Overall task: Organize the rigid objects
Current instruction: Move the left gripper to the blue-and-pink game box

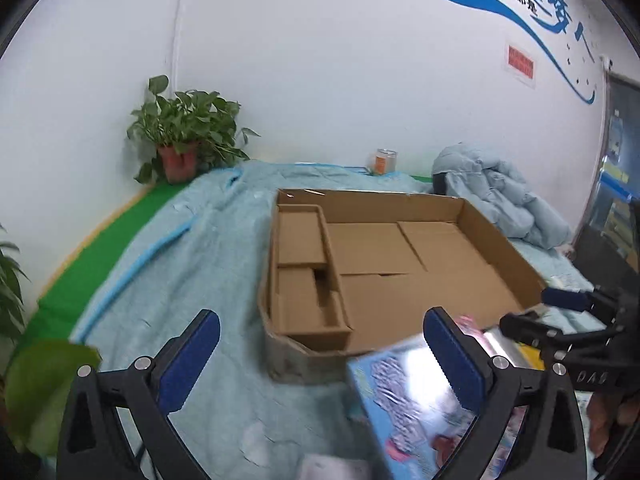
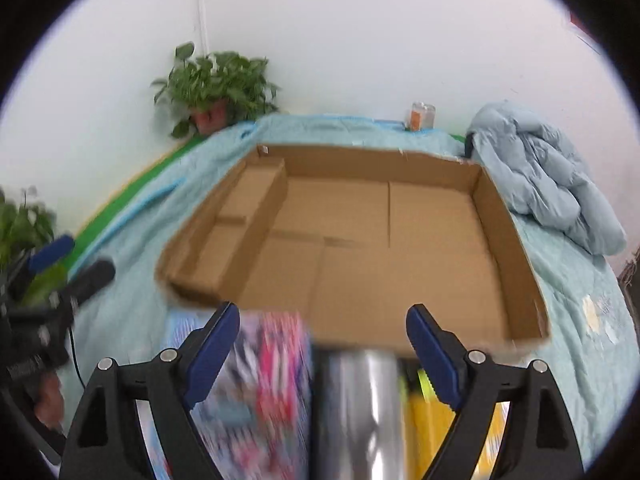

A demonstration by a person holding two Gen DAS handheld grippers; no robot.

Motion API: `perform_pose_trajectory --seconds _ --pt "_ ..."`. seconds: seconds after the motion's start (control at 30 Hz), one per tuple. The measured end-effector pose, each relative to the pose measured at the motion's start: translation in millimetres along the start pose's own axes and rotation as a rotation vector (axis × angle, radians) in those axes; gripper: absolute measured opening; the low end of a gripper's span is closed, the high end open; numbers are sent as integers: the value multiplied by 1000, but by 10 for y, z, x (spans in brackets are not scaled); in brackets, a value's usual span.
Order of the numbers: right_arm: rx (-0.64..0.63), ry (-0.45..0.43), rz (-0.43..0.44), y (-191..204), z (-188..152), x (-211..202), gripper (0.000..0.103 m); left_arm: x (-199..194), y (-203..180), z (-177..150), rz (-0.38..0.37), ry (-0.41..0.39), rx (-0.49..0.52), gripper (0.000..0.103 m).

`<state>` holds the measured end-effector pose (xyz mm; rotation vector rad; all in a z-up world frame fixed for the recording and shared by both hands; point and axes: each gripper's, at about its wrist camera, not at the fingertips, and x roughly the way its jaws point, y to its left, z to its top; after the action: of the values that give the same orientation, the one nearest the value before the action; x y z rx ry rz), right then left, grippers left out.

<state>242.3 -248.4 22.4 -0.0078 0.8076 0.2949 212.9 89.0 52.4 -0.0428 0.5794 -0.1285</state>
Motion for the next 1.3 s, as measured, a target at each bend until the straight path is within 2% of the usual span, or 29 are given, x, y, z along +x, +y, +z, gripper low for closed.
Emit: perform_pose_trajectory --seconds 0.17,0.23,0.27,0.3,0.33,0.37,0.43,0.47,0.53,0.57,0.6,0.67,0.9,1.07,1.1,1.2,1.3 --pt "47 -24 -4 -169 -366 -215 86 -153 -342 -280 33 23 17 102" --pt "49 -44 -7 -211 -456 -313 85 -221 -490 -376 30 17 24 94" --pt "47 -50 -3 -236 -488 -366 83 -278 -568 -431 24 17 19 71" --pt "46 -58 4 -269 -530 -426 62 -289 -610 -452 6 26 14 13" --pt "38 -64 -11 -287 -557 -469 39 -314 -670 -499 -42 60 5 2" --pt "24 -63 -34 -276 -557 -505 6 -346 -726 -538 -60 77 -5 1" --pt "4 -64 -35 -295 -591 -579 6 -437 -819 -571 -27 46 -6 1" --pt "7 -71 -16 -317 -603 -626 8 -487 -853 -580 -15 34 -14 6" --pt "-9 -95 7 -337 -623 -727 50 -535 -891 -592 0 55 -35 63" --pt "-24 -97 9 -340 -639 -744 97 -527 -879 -573 11 72 -47 98" --pt "-40 -108 16 -338 -660 -770 103 -541 -868 -574 11 60 -60 103" --pt "-65 -133 17 -325 -713 -828 102 -511 -854 -577 -10 55 -57 103" --pt "-61 -113 61 -361 -794 -757 102 -491 -780 -628 -19 98 -48 103" --pt "-82 -120 82 -311 -809 -729 102 -419 -659 -648 -51 134 -82 103" --pt "-85 -115 98 -304 -811 -718 102 -392 -640 -656 -54 144 -85 103" --pt "-106 -104 217 -263 -861 -716 102 -287 -586 -704 -72 177 -94 103" --pt "-147 -104 326 -162 -925 -731 102 -146 -518 -752 -121 215 -114 103"
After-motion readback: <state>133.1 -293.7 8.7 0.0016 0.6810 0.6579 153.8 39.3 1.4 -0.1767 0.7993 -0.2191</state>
